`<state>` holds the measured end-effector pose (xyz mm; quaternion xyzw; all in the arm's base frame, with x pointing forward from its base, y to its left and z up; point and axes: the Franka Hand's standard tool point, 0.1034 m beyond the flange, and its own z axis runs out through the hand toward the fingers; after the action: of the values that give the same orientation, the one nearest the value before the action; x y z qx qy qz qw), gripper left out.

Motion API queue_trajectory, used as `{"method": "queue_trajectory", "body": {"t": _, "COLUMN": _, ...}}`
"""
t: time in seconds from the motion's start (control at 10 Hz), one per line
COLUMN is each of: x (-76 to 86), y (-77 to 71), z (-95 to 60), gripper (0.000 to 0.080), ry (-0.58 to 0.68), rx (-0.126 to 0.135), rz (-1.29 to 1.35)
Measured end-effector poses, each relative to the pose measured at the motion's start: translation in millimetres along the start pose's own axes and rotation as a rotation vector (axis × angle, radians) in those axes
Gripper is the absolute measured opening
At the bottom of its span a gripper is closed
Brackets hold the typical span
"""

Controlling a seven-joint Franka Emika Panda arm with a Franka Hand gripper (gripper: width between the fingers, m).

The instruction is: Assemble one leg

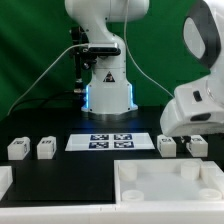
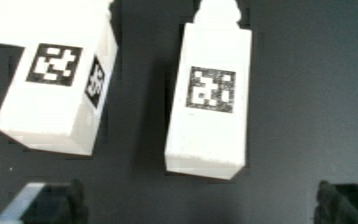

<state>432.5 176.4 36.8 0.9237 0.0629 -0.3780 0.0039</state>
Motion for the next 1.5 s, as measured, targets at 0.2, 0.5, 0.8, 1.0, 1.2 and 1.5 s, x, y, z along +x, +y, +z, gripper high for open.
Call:
{"method": "queue_trajectory", "body": {"t": 0.2, "x": -3.4, "y": -2.5, "z": 11.0, "gripper": 0.0649, "ry": -0.153, "rx": -0.015, "rz": 0.053}}
{"method": "queue_trajectory", "body": {"t": 0.5, "x": -6.0, "y": -9.7, "z": 26.2, "gripper": 0.0649, "ry": -0.144, "rx": -0.022, "rz": 0.042}}
{"method": "queue_trajectory", "body": {"t": 0.8, "x": -9.8, "y": -11.7, "z": 43.3, "gripper": 0.0649, "ry": -0.166, "rx": -0.032, "rz": 0.042}}
{"method": "queue_trajectory", "body": {"t": 1.0, "x": -9.3, "y": -11.0, "z": 49.5, "gripper": 0.0649, "ry": -0.177, "rx": -0.033, "rz": 0.051}}
{"method": "queue_trajectory", "body": {"t": 1.2, "x": -9.2, "y": -10.9, "z": 50.0, "gripper": 0.062, "ry": -0.178, "rx": -0.033, "rz": 0.05}}
{"method": "queue_trajectory", "body": {"t": 1.5, "x": -9.2, "y": -10.8, "z": 50.0, "gripper": 0.0326, "ry": -0.178, "rx": -0.033, "rz": 0.05}}
